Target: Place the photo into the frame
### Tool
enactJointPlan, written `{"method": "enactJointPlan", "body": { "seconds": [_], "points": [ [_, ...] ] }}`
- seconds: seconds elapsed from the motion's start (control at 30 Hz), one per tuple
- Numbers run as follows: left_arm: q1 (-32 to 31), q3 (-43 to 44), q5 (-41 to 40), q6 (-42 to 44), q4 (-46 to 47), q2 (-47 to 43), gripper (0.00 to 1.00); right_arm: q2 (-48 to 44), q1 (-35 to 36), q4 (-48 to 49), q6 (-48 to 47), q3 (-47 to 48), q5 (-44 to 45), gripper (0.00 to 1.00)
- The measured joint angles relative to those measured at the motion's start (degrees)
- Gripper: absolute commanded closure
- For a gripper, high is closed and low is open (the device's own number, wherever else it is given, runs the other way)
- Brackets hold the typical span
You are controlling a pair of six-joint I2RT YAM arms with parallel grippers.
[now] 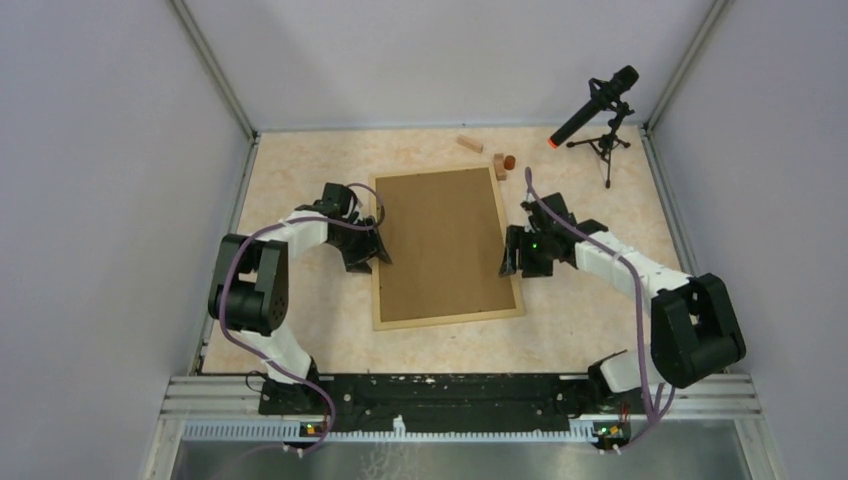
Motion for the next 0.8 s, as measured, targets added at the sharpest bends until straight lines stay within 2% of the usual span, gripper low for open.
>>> {"method": "enactJointPlan", "body": {
  "seconds": [0.1,0.17,0.3,0.8],
  "points": [
    [-0.3,0.1,-1.4,2.6,0.1,-0.2,0.49,1.3,-3.6,-2.4,-1.5,4.4,-0.4,0.49],
    [-0.4,0.1,-2.4,4.0,0.1,-0.2,0.60,3.7,-5.5,-4.1,-2.9,7.0,-0.5,0.57],
    [-0.2,0.2,-4.3,6.3,0.1,0.0,0.70,8.0,-6.6,-6.3,-4.9,8.8,-0.2,0.67],
    [-0.2,1.2,-4.0,9.1,-1.0,0.9,0.96,12.2,-4.4,-9.7,-9.5,9.2,-0.1,0.70]
  ]
}}
